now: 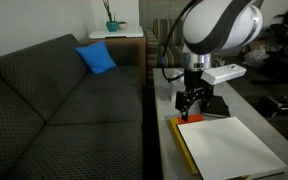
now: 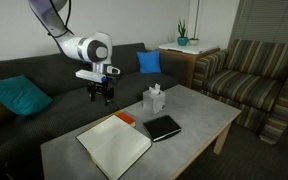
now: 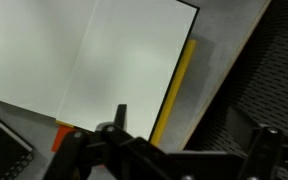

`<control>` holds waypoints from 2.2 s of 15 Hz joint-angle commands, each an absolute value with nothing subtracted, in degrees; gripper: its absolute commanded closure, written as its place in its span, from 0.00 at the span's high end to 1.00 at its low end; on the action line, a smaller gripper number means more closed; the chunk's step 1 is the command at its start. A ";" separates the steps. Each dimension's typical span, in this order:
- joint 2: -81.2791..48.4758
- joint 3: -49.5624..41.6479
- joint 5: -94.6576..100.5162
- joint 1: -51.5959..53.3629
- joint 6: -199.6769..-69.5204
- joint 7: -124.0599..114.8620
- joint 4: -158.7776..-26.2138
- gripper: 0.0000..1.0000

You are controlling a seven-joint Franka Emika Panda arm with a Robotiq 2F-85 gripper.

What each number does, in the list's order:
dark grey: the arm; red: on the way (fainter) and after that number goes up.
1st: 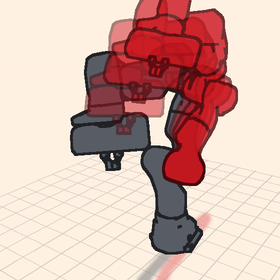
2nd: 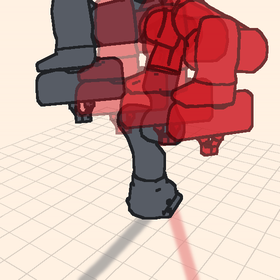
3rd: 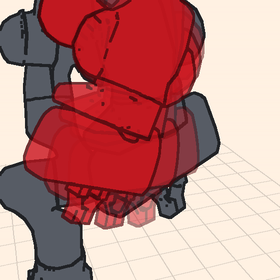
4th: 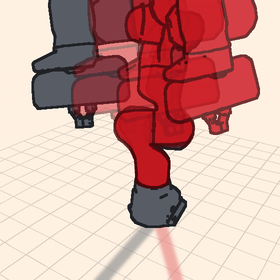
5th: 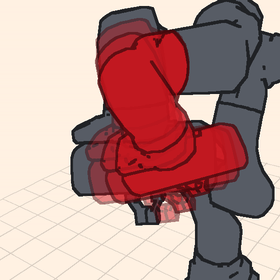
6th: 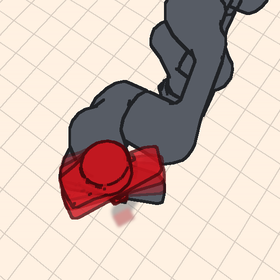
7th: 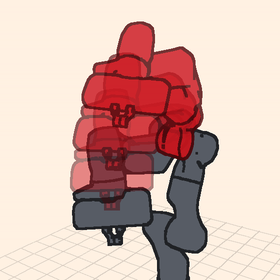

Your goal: Close the open black book

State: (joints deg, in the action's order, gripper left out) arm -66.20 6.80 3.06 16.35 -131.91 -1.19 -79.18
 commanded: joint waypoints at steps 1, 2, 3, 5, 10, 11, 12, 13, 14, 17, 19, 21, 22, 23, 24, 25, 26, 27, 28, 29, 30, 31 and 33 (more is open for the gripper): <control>-68.03 7.30 3.05 16.86 -130.72 -1.08 -76.98 1.00; -69.37 7.81 2.95 17.22 -129.71 -0.98 -75.42 1.00; -70.32 8.07 2.90 17.45 -129.33 -0.95 -74.29 1.00; -71.00 8.14 2.88 17.51 -129.00 -0.84 -73.20 1.00; -71.06 8.13 2.86 17.35 -128.40 -0.73 -72.66 1.00; -71.06 8.13 2.86 17.35 -128.33 -0.73 -72.63 1.00; -71.06 8.13 2.86 17.35 -128.26 -0.73 -72.62 1.00; -71.31 7.65 3.07 17.88 -128.47 -1.66 -72.29 1.00; -71.57 7.19 3.21 18.30 -129.02 -2.61 -72.18 1.00; -72.07 4.16 3.73 20.68 -130.69 -9.60 -72.34 1.00; -72.48 2.09 4.41 22.62 -132.11 -14.16 -72.81 1.00; -73.08 -0.08 5.11 24.82 -134.40 -19.71 -73.33 1.00; -73.53 -1.71 5.75 26.42 -136.02 -23.13 -73.60 1.00; -74.32 -2.47 5.95 27.43 -137.32 -25.47 -73.52 1.00; -75.20 -3.52 6.27 28.62 -137.32 -27.87 -73.00 1.00; -76.04 -3.95 6.24 29.32 -137.26 -29.39 -72.60 1.00; -76.96 -4.07 6.00 29.68 -136.73 -30.39 -72.10 1.00; -77.67 -3.90 5.73 29.65 -136.60 -30.67 -71.83 1.00; -78.24 -3.61 5.46 29.51 -136.62 -30.81 -71.86 1.00; -78.75 -3.23 5.28 29.24 -136.89 -30.57 -71.78 1.00; -79.29 -2.81 5.13 28.84 -137.13 -29.96 -71.70 1.00; -80.04 -2.79 5.14 28.78 -136.92 -29.73 -71.28 1.00; -81.60 -2.97 5.20 28.87 -136.15 -29.84 -70.23 1.00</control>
